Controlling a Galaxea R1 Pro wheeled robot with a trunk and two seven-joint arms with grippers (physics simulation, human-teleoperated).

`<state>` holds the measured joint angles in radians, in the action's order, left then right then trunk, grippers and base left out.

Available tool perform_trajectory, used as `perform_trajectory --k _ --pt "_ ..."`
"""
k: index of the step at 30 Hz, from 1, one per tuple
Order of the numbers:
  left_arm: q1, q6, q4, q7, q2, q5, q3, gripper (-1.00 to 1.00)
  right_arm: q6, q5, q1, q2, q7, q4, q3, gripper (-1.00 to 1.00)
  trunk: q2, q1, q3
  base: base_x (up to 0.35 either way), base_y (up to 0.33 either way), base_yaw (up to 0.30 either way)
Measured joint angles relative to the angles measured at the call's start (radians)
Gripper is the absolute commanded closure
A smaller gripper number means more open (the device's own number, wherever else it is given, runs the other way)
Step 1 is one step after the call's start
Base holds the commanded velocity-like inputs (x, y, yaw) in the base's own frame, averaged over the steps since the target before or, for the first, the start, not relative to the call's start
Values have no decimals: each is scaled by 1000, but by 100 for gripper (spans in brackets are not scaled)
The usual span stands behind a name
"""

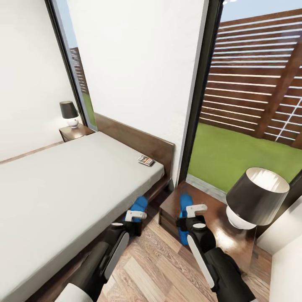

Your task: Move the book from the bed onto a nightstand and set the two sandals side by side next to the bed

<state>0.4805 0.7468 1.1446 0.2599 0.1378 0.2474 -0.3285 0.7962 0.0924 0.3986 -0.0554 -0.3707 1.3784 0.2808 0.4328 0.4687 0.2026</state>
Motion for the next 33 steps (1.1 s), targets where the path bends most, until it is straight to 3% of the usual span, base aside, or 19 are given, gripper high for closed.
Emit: perform_trajectory --k 2,5,12,13,17,18,25,33 --pt "16 -31 -69 -1 0 13 0 100 -15 -1 0 1 1 -29 0 100 0 0 0 0 0 0" --pt "36 -148 -238 -1 1 34 2 100 -94 -5 0 0 -1 -105 3 100 0 0 0 0 0 0" --pt "43 -348 -481 -4 -1 36 5 100 -228 1 0 -1 14 -299 3 100 0 0 0 0 0 0" --pt "43 -473 -574 -9 -2 38 6 100 -317 10 0 0 79 -402 0 100 0 0 0 0 0 0" --pt "43 -597 -706 -13 -1 43 8 100 -413 17 0 1 130 -560 -3 100 0 0 0 0 0 0" --pt "43 -648 -765 -14 0 45 8 100 -468 17 1 1 140 -634 -4 100 0 0 0 0 0 0" --pt "42 -692 -896 -14 1 43 10 100 -597 13 9 -1 151 -835 -7 100 0 0 0 0 0 0" --pt "35 -761 -926 -14 -1 36 7 100 -654 14 10 3 199 -851 -8 100 0 0 0 0 0 0"
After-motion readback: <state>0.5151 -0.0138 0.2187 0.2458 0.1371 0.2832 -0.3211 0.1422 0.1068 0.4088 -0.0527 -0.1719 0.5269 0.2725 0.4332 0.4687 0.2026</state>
